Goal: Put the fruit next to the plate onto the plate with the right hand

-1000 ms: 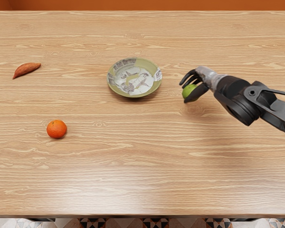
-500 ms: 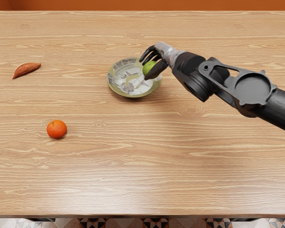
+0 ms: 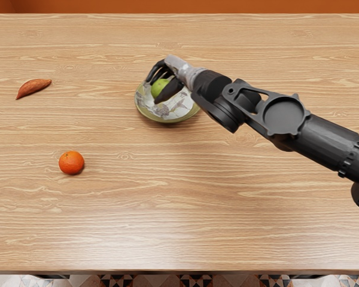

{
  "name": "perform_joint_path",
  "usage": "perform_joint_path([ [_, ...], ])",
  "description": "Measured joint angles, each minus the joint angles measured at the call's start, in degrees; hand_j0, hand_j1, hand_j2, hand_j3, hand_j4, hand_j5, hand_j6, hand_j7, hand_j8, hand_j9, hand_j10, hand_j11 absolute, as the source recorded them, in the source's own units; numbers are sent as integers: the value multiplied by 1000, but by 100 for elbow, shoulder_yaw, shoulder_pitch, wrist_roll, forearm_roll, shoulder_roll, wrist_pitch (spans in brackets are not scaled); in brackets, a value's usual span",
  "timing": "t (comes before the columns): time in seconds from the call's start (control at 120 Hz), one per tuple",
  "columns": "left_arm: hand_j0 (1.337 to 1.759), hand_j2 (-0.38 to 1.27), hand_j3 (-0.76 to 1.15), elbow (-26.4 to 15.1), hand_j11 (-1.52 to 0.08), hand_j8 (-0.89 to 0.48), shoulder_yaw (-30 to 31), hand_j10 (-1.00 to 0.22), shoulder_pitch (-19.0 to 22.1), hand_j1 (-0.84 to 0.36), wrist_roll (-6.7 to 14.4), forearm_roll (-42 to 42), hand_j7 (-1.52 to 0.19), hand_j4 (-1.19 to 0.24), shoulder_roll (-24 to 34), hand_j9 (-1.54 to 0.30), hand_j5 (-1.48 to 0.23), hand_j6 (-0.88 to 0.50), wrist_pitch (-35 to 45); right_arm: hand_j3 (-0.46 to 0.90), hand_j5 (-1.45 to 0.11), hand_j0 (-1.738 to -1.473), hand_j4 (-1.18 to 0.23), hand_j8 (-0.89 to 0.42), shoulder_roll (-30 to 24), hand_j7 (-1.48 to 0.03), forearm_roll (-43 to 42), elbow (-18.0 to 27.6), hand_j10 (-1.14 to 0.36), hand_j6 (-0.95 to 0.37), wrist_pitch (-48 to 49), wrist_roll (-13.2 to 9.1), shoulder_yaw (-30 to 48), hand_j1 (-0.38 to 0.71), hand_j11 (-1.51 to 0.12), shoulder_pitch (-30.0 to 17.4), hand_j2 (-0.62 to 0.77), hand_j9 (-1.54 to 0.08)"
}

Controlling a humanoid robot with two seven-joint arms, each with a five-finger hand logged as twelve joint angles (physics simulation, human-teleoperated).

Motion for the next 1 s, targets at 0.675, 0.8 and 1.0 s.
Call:
perform_joint_path([
  [0.675, 1658, 4, 0, 0, -26, -21, -1, -21, 0, 325, 0, 0, -27, -21, 0, -27, -27, -21, 0, 0, -454, -1658, -343, -320, 37, -450, 18, -758, -324, -349, 36, 34, -75, 46, -451, 79, -29, -451],
  [0.8, 1658, 4, 0, 0, -26, -21, -2, -21, 0, 325, 0, 0, -27, -21, 0, -27, -27, -21, 0, 0, -250, -1658, -189, -177, 37, -248, 575, -743, -179, -193, 462, 36, -30, -131, -249, 142, -16, -249],
  [1.0, 1658, 4, 0, 0, -26, -21, 0, -21, 0, 325, 0, 1, -27, -21, 0, -26, -27, -21, 0, 0, -94, -1658, -72, -67, -237, -93, 1515, -682, -68, -73, 2365, 165, 383, -267, -93, 107, -6, -93],
])
